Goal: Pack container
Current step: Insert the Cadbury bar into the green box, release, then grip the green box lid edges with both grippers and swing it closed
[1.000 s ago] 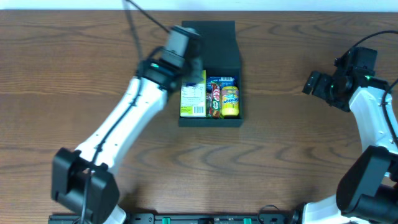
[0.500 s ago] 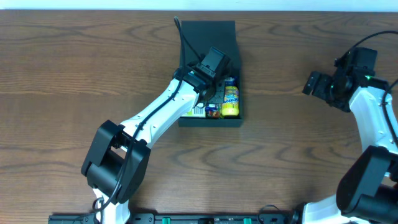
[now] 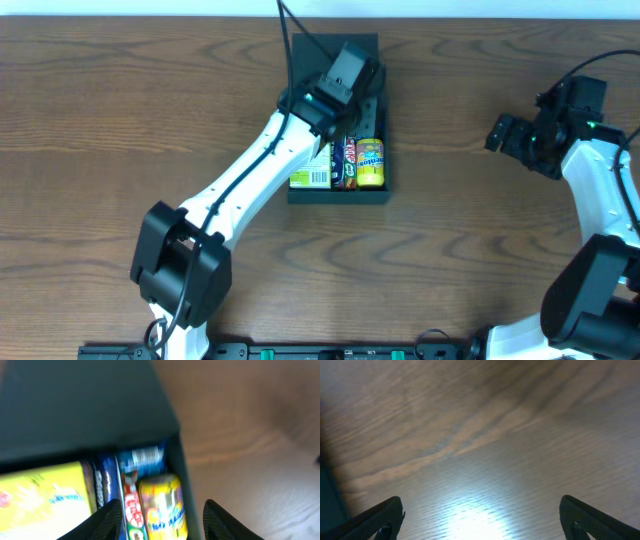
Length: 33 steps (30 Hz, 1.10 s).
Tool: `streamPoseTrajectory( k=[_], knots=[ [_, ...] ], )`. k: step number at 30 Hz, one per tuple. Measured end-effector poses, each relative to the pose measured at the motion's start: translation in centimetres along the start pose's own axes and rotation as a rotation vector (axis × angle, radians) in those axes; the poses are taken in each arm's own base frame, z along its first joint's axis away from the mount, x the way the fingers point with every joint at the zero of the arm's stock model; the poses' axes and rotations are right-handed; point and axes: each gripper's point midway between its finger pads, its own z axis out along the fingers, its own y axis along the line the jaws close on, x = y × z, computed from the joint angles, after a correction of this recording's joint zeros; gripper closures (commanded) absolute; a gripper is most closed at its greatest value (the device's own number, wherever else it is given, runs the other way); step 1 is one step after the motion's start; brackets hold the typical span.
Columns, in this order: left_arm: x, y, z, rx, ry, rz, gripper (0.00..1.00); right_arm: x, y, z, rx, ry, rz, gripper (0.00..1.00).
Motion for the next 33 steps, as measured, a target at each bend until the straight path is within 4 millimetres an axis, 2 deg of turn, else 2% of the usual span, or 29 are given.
streamPoseTrajectory(
  k=[1,2,3,4,5,8,11,12,14,17,20,22,25,26,28,29,30,31,33],
  knots=[
    [-1.2,0.5,-0.9,-0.027,-0.04,0.006,0.7,-0.1,0.4,0.0,-0.018,-0.004,-0.004,0.08],
    [-2.3,1.1,-1.9,-0.054,-0.08,-0.001,0.89,-0.2,1.0,0.0,-0.035,-0.01,-0.013,0.2],
    [-3.2,2.0,-2.7,-0.08,-0.111,-0.011,0.94,-0.4,1.6,0.0,-0.055,-0.018,-0.025,0.46],
    [-4.0,3.2,-3.6,-0.11,-0.134,-0.023,0.94,-0.5,2.6,0.1,-0.081,-0.028,-0.04,0.86],
    [-4.8,5.1,-4.5,-0.145,-0.152,-0.049,0.94,-0.7,3.9,0.1,-0.111,-0.038,-0.062,0.96],
    [-5.7,10.8,-5.3,-0.231,-0.14,-0.138,0.94,-0.5,7.5,0.1,-0.191,-0.053,-0.129,0.99],
    [-4.7,15.9,-5.4,-0.305,-0.068,-0.213,0.94,0.5,9.9,0.0,-0.235,-0.038,-0.177,0.99],
    [-4.3,16.9,-5.5,-0.323,-0.046,-0.228,0.94,0.8,10.6,0.0,-0.247,-0.033,-0.187,0.99],
    [-3.8,18.2,-5.7,-0.341,-0.023,-0.25,0.94,1.1,11.5,-0.1,-0.267,-0.028,-0.198,0.99],
    [-3.7,19.0,-5.8,-0.347,-0.021,-0.266,0.95,1.2,12.3,-0.2,-0.296,-0.033,-0.205,0.99],
    [-3.3,19.6,-4.8,-0.325,-0.015,-0.307,0.94,1.1,13.1,-0.3,-0.32,-0.038,-0.197,0.99],
    [-3.0,19.9,-3.2,-0.282,-0.002,-0.347,0.95,0.6,14.1,-0.4,-0.356,-0.061,-0.2,0.99],
    [-3.5,20.1,1.7,-0.148,0.011,-0.446,0.95,0.0,16.6,0.9,-0.453,-0.072,-0.187,0.99],
    [-3.4,20.2,3.5,-0.104,0.021,-0.486,0.94,0.3,17.2,1.9,-0.481,-0.045,-0.17,0.98],
    [-2.1,20.8,6.9,-0.037,0.081,-0.574,0.95,1.3,17.9,4.8,-0.518,0.039,-0.125,0.98],
    [-0.7,21.3,8.7,-0.014,0.134,-0.629,0.95,2.5,18.1,7.3,-0.532,0.124,-0.09,0.98],
    [0.9,21.8,10.4,-0.001,0.192,-0.681,0.95,3.1,18.1,8.3,-0.535,0.157,-0.076,0.99],
    [1.5,22.0,11.3,0.009,0.22,-0.709,0.95,3.9,18.2,9.3,-0.531,0.207,-0.058,0.99],
    [2.1,22.2,12.5,0.028,0.249,-0.747,0.95,4.1,18.8,10.3,-0.54,0.243,-0.048,0.98]
  ],
)
